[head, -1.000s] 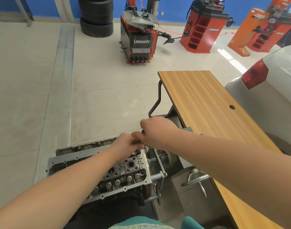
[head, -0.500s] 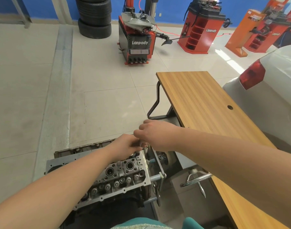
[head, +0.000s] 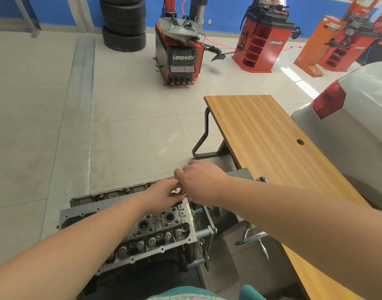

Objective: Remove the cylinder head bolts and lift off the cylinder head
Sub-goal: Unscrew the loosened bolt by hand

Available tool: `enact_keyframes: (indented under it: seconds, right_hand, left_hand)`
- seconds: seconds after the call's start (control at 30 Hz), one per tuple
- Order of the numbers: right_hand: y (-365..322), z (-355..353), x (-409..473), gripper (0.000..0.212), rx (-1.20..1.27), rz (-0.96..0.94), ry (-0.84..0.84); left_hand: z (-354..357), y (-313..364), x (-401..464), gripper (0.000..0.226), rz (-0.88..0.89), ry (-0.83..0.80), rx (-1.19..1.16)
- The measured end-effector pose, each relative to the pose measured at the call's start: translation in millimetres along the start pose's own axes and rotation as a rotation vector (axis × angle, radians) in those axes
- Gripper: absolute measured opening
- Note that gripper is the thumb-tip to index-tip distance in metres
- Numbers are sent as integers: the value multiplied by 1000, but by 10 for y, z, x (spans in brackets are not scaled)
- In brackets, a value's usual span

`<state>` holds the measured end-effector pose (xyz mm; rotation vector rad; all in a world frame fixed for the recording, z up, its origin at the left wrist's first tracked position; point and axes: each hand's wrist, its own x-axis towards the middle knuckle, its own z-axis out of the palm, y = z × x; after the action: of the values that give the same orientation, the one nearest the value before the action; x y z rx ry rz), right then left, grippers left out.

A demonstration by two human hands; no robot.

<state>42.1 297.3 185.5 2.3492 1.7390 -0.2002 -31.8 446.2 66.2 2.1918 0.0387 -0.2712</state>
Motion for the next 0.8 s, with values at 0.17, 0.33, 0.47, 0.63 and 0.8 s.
enact_keyframes:
  seconds: [0.17, 0.33, 0.47, 0.63, 0.8]
  right_hand:
    - [81, -76, -49, 15, 1, -84, -19]
    - [-61, -29, 86, 45, 262, 449, -107]
    - [-139, 35, 74, 9, 178, 351, -93]
    - [68, -50, -17, 32, -31, -130, -75]
    - [19, -104, -34, 30, 200, 134, -97]
  left_hand:
    - [44, -41, -8, 16, 15, 83, 47]
    - [182, -82, -18, 9, -15, 227, 39]
    - [164, -58, -18, 43, 17, 303, -3]
    - [67, -70, -12, 12, 4, 83, 67]
    - [111, -66, 14, 29, -12, 144, 85]
